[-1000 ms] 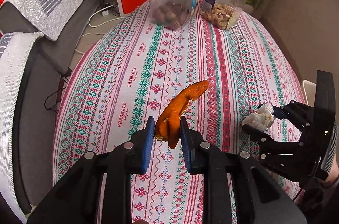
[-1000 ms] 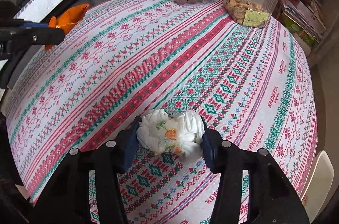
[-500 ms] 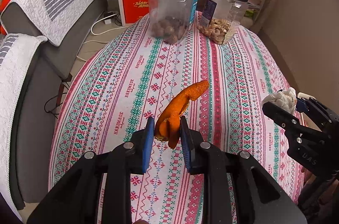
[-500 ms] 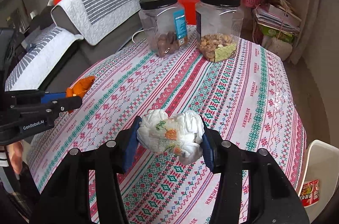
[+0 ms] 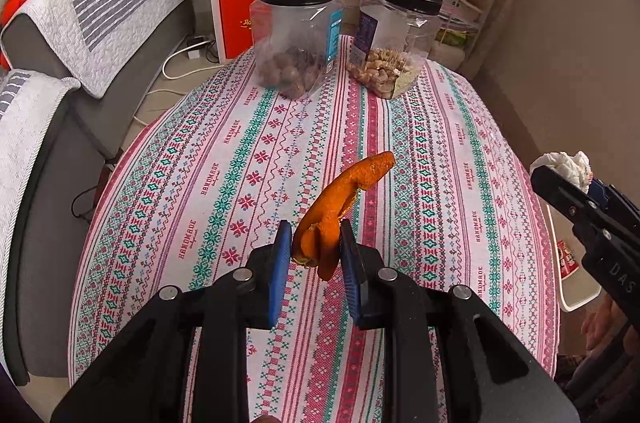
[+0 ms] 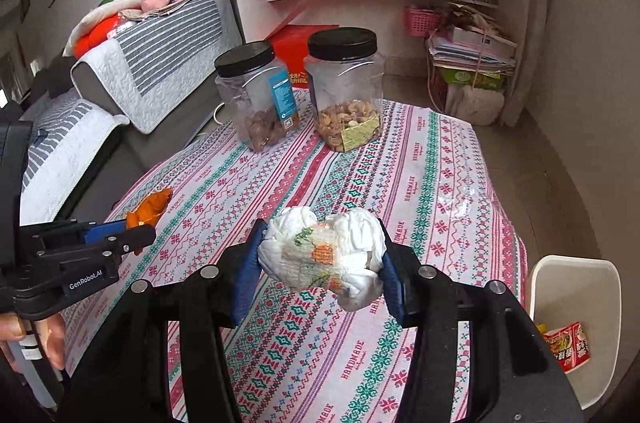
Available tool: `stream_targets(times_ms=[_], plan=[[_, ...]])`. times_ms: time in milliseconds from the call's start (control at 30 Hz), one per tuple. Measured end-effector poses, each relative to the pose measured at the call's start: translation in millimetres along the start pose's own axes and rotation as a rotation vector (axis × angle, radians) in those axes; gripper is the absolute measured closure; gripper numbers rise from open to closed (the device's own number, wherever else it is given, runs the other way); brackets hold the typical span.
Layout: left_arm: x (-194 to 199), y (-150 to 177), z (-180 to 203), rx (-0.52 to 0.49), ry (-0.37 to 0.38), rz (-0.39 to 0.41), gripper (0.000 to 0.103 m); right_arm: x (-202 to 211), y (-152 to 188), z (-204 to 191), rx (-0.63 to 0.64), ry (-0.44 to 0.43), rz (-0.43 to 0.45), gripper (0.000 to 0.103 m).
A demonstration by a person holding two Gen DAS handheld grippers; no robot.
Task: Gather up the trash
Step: 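Carry the peel and tissue to the bin and release both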
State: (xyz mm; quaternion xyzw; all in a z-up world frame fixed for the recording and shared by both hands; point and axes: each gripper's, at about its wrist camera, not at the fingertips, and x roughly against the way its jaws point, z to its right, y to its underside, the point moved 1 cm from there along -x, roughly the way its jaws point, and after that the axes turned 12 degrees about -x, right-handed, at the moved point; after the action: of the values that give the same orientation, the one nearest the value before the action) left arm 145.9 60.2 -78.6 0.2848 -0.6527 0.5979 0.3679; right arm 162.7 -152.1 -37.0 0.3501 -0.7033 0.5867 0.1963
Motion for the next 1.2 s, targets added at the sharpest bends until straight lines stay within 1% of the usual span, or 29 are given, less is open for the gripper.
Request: stream_targets(times_ms=[300, 633, 833, 933, 1033, 1100, 1133, 1167, 1200], plan=[[0.8, -4.1, 30.1, -0.032, 0.025, 0.012, 0.078, 24.5, -3.9, 35.9, -0.049, 0.061, 0.053, 0.054], [-4.9, -5.6, 73.1, -0.105, 0.052, -0.002, 0.078, 50.7, -4.6, 100.5, -0.155, 0.175, 0.088, 0.053], [-5.6, -15.4, 110.8, -0.154, 0.076, 0.003, 0.078, 68.8, -3.7, 144.7, -0.232, 0.265, 0.105, 0.053], [-2.9, -20.8, 136.1, -0.188, 0.099, 0.012, 0.078, 81.7, -3.4, 170.0, -0.286, 0.307, 0.116, 0.053], [-1.1, -28.8, 165.4, -0.223, 0.136, 0.021, 0.078, 96.1, -4.1, 197.3, -0.360, 0.335, 0.117, 0.049], [0.2, -35.3, 186.8, -0.235, 0.174, 0.028, 0.078, 110.0, -3.2, 215.9, -0.430, 0.357, 0.138, 0.035], [1.0, -38.4, 198.1, -0.245, 0.193, 0.032, 0.078, 118.8, -2.4, 225.0, -0.462, 0.376, 0.157, 0.031], [2.1, -40.9, 210.9, -0.261, 0.204, 0.040, 0.078, 126.9, -0.9, 232.0, -0.487, 0.397, 0.176, 0.024], [2.7, -43.3, 223.3, -0.277, 0.213, 0.045, 0.078, 136.5, 0.9, 240.0, -0.513, 0.418, 0.197, 0.021]])
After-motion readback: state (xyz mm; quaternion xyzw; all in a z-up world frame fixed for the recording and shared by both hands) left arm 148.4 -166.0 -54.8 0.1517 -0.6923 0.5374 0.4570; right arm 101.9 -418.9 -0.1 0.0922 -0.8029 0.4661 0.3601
